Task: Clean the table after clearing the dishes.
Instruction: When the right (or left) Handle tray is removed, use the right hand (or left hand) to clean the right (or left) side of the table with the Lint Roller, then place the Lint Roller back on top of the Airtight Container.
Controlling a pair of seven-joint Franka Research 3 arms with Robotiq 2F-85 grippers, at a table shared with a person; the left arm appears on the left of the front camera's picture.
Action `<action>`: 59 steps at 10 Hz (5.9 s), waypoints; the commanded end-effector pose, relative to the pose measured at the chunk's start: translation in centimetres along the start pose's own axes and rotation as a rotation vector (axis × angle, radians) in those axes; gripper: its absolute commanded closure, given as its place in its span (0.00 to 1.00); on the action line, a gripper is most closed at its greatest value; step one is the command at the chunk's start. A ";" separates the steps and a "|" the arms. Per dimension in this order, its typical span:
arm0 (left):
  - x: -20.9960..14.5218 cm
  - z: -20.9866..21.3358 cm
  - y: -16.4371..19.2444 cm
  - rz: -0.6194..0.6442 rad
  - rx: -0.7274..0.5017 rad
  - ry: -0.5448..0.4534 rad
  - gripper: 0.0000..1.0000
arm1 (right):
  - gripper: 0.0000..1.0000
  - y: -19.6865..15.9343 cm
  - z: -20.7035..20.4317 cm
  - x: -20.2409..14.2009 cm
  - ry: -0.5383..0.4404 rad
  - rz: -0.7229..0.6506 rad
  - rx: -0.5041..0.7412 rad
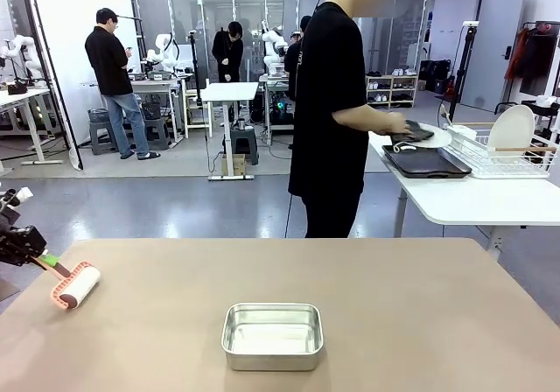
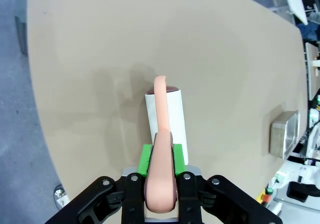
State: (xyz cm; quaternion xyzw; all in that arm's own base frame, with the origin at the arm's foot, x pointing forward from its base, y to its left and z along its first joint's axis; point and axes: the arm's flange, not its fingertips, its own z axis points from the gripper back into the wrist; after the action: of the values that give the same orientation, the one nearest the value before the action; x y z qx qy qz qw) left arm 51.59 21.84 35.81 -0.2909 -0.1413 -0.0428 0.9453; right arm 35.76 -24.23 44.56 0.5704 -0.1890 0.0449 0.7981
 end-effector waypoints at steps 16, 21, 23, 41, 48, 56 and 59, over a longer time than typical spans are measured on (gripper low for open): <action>0.0 6.3 -16.3 -0.145 0.431 -0.094 0.79 | 0.00 0.4 -0.1 -0.1 -0.007 -0.002 -0.008; 0.4 7.1 -15.4 -0.151 0.402 -0.098 0.79 | 0.00 0.4 -0.1 -0.1 -0.007 -0.002 -0.008; 0.4 7.1 -15.4 -0.151 0.402 -0.098 0.79 | 0.00 0.4 -0.1 -0.1 -0.007 -0.002 -0.008; 1.8 4.0 -36.4 -0.952 0.395 0.030 0.79 | 0.00 0.4 -0.1 -0.1 -0.007 -0.002 -0.008; -4.9 -7.5 -54.3 -1.597 0.305 0.206 0.79 | 0.00 0.4 -0.1 -0.1 -0.007 -0.002 -0.008; -10.9 -14.6 -57.1 -1.496 0.276 0.417 0.79 | 0.00 0.4 -0.1 -0.1 -0.007 -0.002 -0.008; -10.3 -17.3 -56.7 -1.481 0.209 0.394 0.79 | 0.00 0.4 -0.1 -0.1 -0.007 -0.002 -0.008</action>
State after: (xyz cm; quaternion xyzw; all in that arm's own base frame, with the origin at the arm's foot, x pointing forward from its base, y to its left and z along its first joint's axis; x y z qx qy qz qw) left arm 36.45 -34.44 50.35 0.0017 -0.1192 -0.7018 0.7023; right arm 35.78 -24.20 44.56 0.5705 -0.1887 0.0453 0.7981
